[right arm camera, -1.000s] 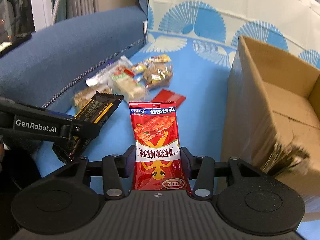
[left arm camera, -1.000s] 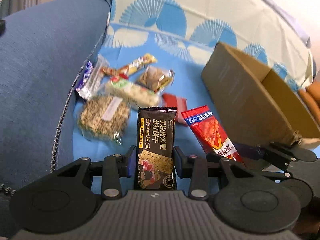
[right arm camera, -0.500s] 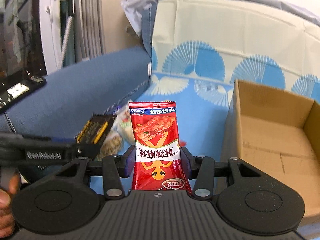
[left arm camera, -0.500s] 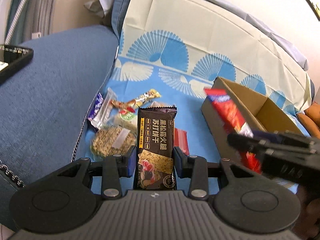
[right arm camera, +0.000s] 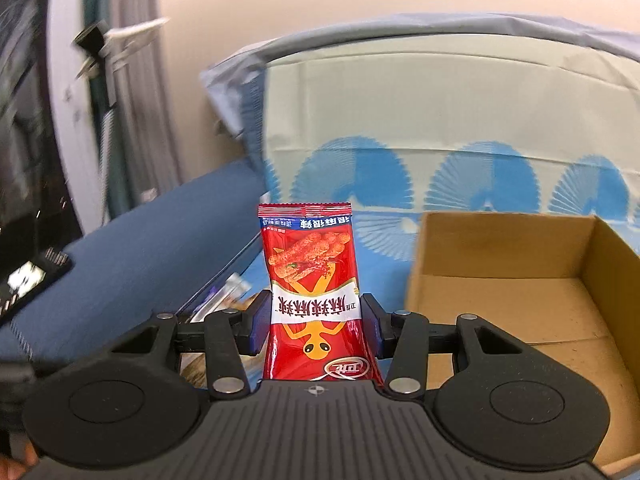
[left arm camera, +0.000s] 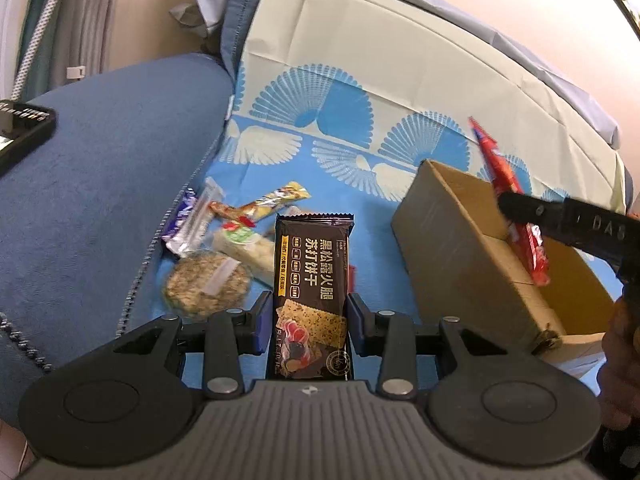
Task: Organize snacks
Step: 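Carry both snacks over the box and open both tools to drop them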
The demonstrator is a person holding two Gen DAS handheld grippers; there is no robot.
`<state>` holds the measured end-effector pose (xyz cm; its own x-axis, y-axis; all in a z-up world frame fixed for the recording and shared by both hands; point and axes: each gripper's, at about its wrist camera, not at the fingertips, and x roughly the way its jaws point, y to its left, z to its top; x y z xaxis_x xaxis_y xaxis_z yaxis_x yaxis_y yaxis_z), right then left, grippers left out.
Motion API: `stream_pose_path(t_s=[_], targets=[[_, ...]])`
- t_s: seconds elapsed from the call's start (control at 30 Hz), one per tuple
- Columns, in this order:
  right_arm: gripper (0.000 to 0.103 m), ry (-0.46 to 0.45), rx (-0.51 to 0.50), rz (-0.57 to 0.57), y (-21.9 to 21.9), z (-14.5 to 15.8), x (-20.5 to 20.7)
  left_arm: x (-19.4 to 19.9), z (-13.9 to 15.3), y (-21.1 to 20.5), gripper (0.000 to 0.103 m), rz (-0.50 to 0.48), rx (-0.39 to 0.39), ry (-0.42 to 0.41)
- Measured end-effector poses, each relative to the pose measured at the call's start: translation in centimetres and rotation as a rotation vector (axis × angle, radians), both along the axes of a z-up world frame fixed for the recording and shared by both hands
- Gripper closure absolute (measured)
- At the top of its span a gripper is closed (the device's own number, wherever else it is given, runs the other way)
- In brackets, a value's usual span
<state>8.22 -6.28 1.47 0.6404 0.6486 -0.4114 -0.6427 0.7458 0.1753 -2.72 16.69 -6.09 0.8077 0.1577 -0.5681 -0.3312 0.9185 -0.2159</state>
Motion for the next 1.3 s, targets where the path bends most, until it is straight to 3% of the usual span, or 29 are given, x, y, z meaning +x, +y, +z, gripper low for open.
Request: stream_pose_path(t_s=[0.23,0.6,0.83,1.0,1.03,1.1,1.13,1.3], targets=[[0.054,0.039,0.087,-0.181,-5.1,1.0,3.6,3.2,3.0,-3.8,0.061,-0.069,-0.001,-0.040],[0.054,0.108,0.145,-0.483,-12.7,-0.1,7.2,8.9,6.6,-10.9,0.061,-0.211,0.006,-0.111],[0.054,0.102,0.165,-0.614,-16.4,-0.5,7.9,12.0,7.7,-14.3,0.061,-0.254,0.004,-0.130],[0.053,0.090,0.173,-0.638,-17.3,-0.4,8.1,14.2,9.3,-16.5,0.060,-0.287,-0.001,-0.162],[0.051,0.085,0.167,-0.636,-17.2,-0.4,8.1,14.4,9.8,-17.0,0.058,-0.297,-0.004,-0.174],[0.039,0.080,0.153,-0.640,-17.0,-0.4,8.0,14.6,10.4,-17.8,0.038,-0.325,0.002,-0.196],[0.030,0.076,0.151,-0.645,-16.9,-0.2,8.1,14.5,10.6,-18.2,0.035,-0.335,0.014,-0.207],[0.028,0.070,0.142,-0.640,-17.0,-0.2,8.1,12.4,9.5,-19.6,0.034,-0.367,0.089,-0.246]])
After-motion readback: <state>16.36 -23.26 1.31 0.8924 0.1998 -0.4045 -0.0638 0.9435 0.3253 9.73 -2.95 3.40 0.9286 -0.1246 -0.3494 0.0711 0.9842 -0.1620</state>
